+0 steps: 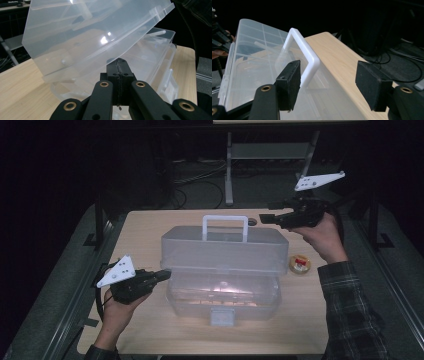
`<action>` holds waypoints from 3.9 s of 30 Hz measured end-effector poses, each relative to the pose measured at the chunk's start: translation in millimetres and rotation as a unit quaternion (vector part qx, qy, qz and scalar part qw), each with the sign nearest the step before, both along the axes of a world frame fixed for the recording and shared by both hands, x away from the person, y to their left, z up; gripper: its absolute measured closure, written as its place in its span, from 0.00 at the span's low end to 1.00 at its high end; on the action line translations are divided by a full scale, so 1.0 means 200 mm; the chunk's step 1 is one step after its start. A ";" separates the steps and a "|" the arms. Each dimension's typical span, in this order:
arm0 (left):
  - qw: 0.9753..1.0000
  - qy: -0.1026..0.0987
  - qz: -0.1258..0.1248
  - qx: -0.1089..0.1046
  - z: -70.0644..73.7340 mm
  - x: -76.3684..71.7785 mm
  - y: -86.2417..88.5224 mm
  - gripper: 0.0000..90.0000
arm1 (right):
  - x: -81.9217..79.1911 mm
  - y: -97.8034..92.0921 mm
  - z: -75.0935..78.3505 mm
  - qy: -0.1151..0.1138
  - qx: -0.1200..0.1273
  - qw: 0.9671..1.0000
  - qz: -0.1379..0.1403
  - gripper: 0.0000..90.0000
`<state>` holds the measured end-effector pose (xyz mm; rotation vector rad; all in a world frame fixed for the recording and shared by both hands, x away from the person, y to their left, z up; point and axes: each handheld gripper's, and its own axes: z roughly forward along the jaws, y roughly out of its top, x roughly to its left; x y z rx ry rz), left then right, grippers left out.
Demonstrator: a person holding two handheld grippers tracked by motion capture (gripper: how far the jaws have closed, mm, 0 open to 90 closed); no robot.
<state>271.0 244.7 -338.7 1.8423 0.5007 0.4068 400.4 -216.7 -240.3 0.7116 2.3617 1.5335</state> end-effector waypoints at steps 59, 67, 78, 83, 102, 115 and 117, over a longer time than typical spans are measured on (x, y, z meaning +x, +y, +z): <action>0.999 -0.044 0.011 -0.006 0.18 0.19 -0.03 1.00 | -0.44 -0.25 -0.35 0.015 -0.005 0.997 -0.069 0.40; 0.999 -0.044 0.011 -0.004 0.19 0.20 -0.03 1.00 | -0.42 -0.21 -0.33 0.006 -0.003 0.998 -0.069 0.41; 0.999 -0.045 0.011 -0.002 0.20 0.21 -0.04 1.00 | -0.41 -0.22 -0.32 0.004 -0.003 0.997 -0.071 0.42; 0.999 -0.045 0.010 -0.002 0.20 0.22 -0.04 1.00 | -0.40 -0.21 -0.31 0.002 -0.001 0.997 -0.075 0.43; 0.999 -0.039 0.007 -0.007 0.21 0.20 -0.02 0.94 | -0.37 -0.18 -0.29 -0.008 -0.001 0.997 -0.078 0.55; 1.000 -0.024 0.009 -0.009 0.19 0.11 0.05 0.77 | -0.34 -0.17 -0.27 -0.011 0.001 0.996 -0.087 0.60; 1.000 -0.020 0.006 -0.007 0.19 0.10 0.05 0.76 | -0.34 -0.18 -0.26 -0.013 0.001 0.996 -0.089 0.61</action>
